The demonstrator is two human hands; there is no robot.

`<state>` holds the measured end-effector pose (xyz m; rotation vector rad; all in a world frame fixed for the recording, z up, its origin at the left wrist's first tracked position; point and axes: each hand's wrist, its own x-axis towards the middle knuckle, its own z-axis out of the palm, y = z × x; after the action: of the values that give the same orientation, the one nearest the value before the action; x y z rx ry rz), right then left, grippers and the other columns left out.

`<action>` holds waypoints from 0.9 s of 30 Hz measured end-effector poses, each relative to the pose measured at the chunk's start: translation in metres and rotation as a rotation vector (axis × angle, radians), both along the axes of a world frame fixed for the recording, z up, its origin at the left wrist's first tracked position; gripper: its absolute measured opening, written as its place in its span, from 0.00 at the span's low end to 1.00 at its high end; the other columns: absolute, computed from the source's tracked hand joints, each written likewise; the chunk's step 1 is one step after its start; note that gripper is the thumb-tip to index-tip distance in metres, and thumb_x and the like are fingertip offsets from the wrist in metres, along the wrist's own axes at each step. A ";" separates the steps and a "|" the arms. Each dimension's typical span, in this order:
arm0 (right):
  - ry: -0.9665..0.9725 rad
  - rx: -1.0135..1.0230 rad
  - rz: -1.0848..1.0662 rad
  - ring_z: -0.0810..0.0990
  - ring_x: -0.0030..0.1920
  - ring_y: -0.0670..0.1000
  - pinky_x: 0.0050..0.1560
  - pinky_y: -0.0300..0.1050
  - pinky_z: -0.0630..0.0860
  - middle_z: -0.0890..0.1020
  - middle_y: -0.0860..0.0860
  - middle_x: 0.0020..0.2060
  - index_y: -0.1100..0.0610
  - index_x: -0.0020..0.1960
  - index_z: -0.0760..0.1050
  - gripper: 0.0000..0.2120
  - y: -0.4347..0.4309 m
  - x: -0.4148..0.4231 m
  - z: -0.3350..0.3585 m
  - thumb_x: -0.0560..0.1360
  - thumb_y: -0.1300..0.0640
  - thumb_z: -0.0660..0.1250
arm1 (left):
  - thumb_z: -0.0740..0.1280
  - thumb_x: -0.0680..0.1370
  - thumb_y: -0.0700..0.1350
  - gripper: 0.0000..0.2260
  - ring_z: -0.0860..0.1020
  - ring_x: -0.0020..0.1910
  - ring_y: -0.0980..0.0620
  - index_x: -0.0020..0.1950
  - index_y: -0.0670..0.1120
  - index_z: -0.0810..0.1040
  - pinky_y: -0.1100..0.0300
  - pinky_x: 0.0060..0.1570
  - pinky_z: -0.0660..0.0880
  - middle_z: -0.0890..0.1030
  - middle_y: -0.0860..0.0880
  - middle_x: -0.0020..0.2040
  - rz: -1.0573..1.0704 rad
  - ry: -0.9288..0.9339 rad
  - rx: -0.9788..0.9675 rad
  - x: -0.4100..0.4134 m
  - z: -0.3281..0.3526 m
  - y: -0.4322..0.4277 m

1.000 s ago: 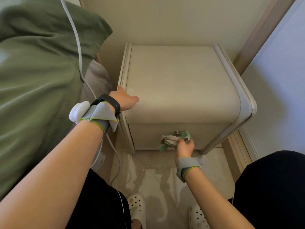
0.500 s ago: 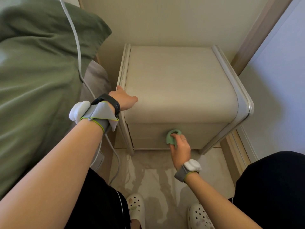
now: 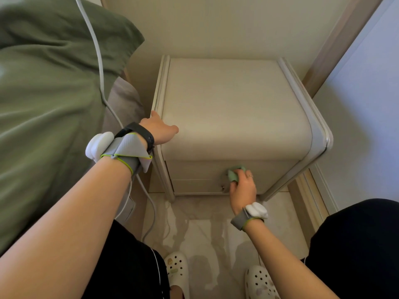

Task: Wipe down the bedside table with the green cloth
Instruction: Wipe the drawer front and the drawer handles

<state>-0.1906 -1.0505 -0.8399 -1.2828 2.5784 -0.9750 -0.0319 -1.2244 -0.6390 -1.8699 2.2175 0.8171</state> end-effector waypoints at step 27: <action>-0.220 0.355 -0.036 0.75 0.49 0.58 0.45 0.43 0.67 0.77 0.58 0.56 0.53 0.58 0.74 0.21 -0.006 -0.001 -0.069 0.74 0.69 0.53 | 0.58 0.77 0.59 0.39 0.70 0.67 0.38 0.78 0.46 0.41 0.53 0.55 0.70 0.62 0.40 0.75 0.015 -0.023 -0.010 -0.005 -0.008 -0.007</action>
<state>-0.1916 -1.0561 -0.9085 -0.9819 2.4654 -0.5861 -0.0368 -1.2319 -0.6467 -1.8925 2.2005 0.7848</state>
